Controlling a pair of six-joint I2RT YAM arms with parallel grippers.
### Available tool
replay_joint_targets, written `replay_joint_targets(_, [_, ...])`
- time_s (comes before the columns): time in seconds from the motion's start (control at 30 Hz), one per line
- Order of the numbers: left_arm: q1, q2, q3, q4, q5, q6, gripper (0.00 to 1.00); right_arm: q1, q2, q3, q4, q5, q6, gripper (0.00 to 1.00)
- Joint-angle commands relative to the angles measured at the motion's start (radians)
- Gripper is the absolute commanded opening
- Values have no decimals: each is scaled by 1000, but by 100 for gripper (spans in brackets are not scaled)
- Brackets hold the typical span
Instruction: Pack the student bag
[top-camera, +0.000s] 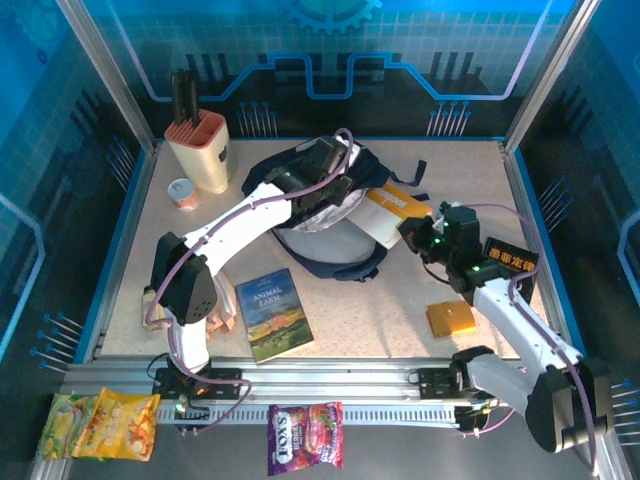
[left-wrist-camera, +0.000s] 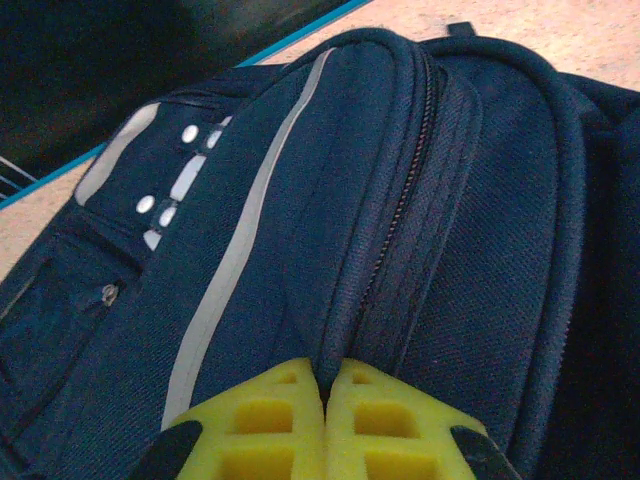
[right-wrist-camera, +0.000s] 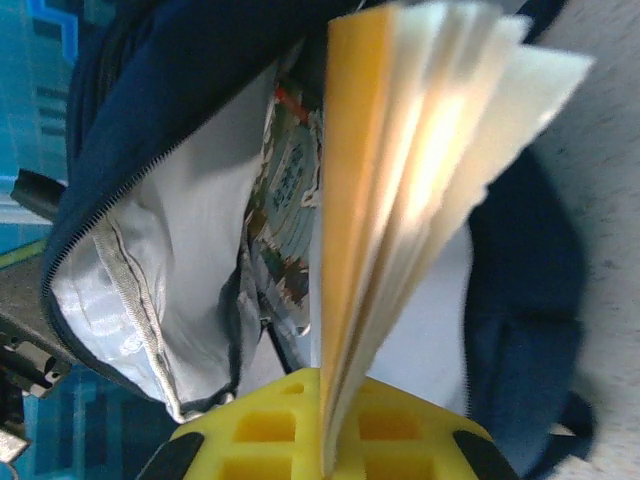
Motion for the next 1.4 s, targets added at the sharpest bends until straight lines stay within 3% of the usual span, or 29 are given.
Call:
replay_joint_targets(0.0, [-6, -95, 29, 147, 97, -55, 0, 62, 78, 21, 194, 26, 53, 0])
replay_joint_targets(0.17, [-7, -105, 35, 159, 150, -90, 0, 139, 249, 74, 289, 177, 95, 0])
replay_joint_targets(0.5, [-1, -115, 33, 181, 138, -120, 0, 222, 642, 296, 395, 297, 232, 0])
replay_joint_targets(0.6, [7, -115, 33, 182, 137, -139, 0, 231, 734, 362, 406, 282, 237, 0])
replay_joint_targets(0.7, [19, -118, 25, 180, 140, -159, 0, 231, 764, 386, 400, 263, 233, 19])
replay_joint_targets(0.83, [46, -119, 12, 183, 164, -188, 0, 221, 737, 375, 336, 231, 220, 55])
replay_joint_targets(0.93, [61, -111, 1, 189, 175, -190, 0, 219, 651, 307, 269, 263, 218, 71])
replay_joint_targets(1.13, [91, -82, -25, 198, 195, -209, 0, 210, 444, 126, 196, 278, 203, 75])
replay_joint_targets(1.37, [102, -37, -90, 213, 262, -218, 0, 172, 108, -13, -36, 456, 46, 81])
